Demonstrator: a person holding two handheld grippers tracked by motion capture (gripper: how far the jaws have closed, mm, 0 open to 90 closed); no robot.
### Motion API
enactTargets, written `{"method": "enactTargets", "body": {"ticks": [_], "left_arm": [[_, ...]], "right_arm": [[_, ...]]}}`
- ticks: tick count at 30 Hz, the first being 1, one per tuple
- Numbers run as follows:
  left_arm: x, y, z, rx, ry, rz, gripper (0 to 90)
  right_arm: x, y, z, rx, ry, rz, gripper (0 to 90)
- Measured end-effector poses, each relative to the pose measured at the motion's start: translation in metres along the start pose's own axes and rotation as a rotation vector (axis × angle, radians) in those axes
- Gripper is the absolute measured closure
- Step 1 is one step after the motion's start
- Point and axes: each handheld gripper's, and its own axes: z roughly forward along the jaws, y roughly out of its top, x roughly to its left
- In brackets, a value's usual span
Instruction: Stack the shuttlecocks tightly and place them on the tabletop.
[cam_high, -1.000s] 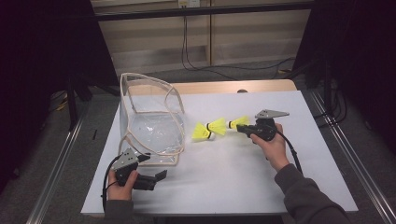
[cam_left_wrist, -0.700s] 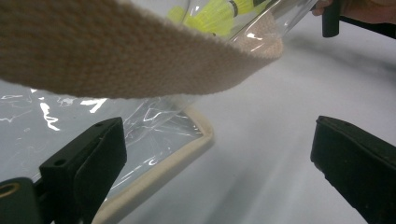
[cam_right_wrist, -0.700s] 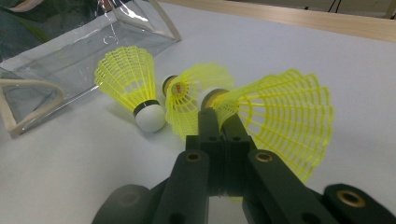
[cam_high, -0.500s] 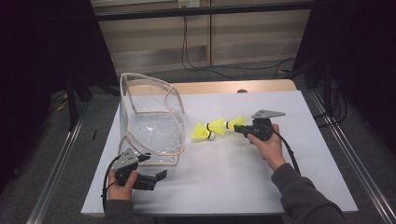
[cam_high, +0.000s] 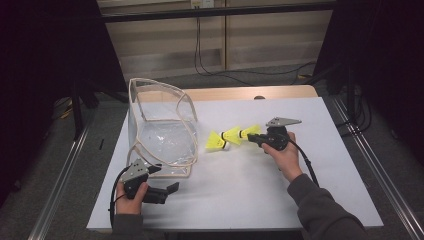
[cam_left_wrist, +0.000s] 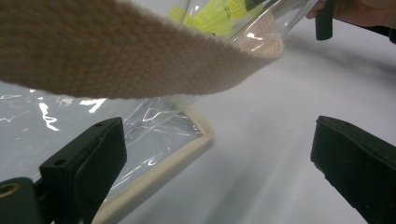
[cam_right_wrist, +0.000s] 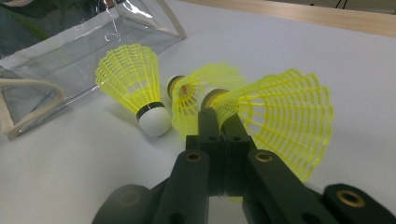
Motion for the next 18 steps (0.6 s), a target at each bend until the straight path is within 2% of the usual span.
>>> {"method": "enactTargets", "body": {"ticks": [18], "left_arm": [[0.0002, -0.0001, 0.0015, -0.001, -0.004, -0.001, 3.6]], "right_arm": [[0.0017, 0.0008, 0.0079, 0.002, 0.007, 0.003, 89.6]]}}
